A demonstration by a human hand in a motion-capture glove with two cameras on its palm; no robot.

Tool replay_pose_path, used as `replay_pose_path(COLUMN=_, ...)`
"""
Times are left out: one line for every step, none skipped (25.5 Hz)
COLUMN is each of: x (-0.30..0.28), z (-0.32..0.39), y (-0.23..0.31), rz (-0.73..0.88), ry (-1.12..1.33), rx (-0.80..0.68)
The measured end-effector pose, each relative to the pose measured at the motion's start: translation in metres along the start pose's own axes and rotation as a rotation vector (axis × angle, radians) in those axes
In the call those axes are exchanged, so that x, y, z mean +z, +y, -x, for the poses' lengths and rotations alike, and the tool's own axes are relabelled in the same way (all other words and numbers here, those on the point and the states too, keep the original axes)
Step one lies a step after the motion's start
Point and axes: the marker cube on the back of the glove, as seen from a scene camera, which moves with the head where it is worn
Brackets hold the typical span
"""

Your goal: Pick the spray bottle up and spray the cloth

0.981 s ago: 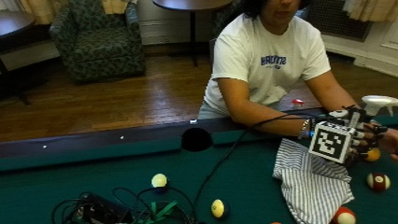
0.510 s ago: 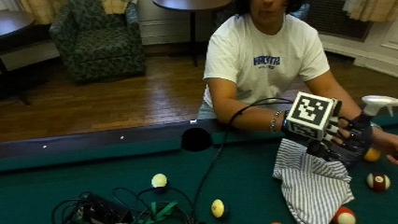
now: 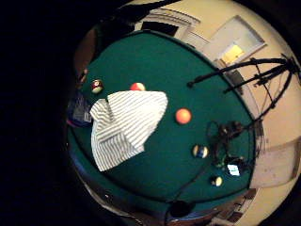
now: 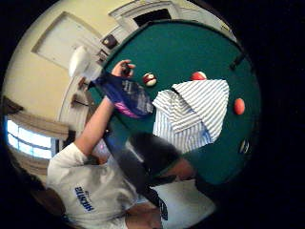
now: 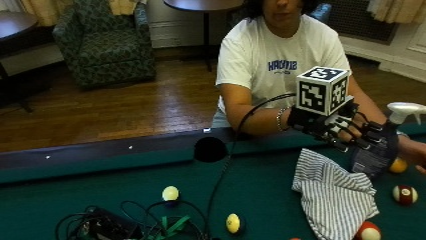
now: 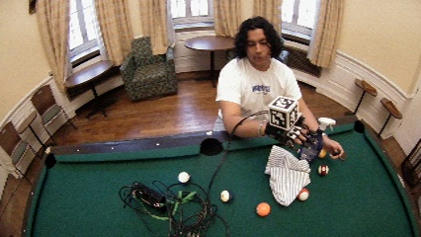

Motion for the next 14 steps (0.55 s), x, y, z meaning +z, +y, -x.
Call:
replay_pose_path(x=-0.002, z=-0.003, y=0.001, rz=0.004, ry=0.016, rx=0.011)
replay_pose_path(x=-0.003, z=-0.006, y=0.002, rz=0.01, ry=0.026, rx=0.021)
replay_pose_path(x=-0.004, z=-0.008, y=0.003, rz=0.016, ry=0.032, rx=0.031)
replay_pose_path(x=-0.005, z=-0.011, y=0.004, rz=0.023, ry=0.034, rx=0.041)
replay_pose_path(x=-0.006, z=-0.014, y=0.004, rz=0.03, ry=0.035, rx=0.051)
replay_pose_path(x=-0.007, z=-0.017, y=0.005, rz=0.037, ry=0.035, rx=0.061)
replay_pose_path(x=-0.007, z=-0.019, y=0.005, rz=0.043, ry=0.032, rx=0.07)
replay_pose_path(x=-0.007, z=-0.022, y=0.006, rz=0.047, ry=0.028, rx=0.078)
replay_pose_path(x=-0.007, z=-0.023, y=0.006, rz=0.05, ry=0.022, rx=0.085)
replay_pose_path(x=-0.007, z=-0.025, y=0.007, rz=0.052, ry=0.015, rx=0.09)
replay_pose_path(x=-0.006, z=-0.026, y=0.007, rz=0.054, ry=0.008, rx=0.095)
replay_pose_path(x=-0.006, z=-0.027, y=0.007, rz=0.055, ry=0.003, rx=0.1)
replay_pose_path(x=-0.006, z=-0.028, y=0.008, rz=0.056, ry=0.0, rx=0.104)
replay_pose_path(x=-0.006, z=-0.028, y=0.008, rz=0.057, ry=-0.001, rx=0.107)
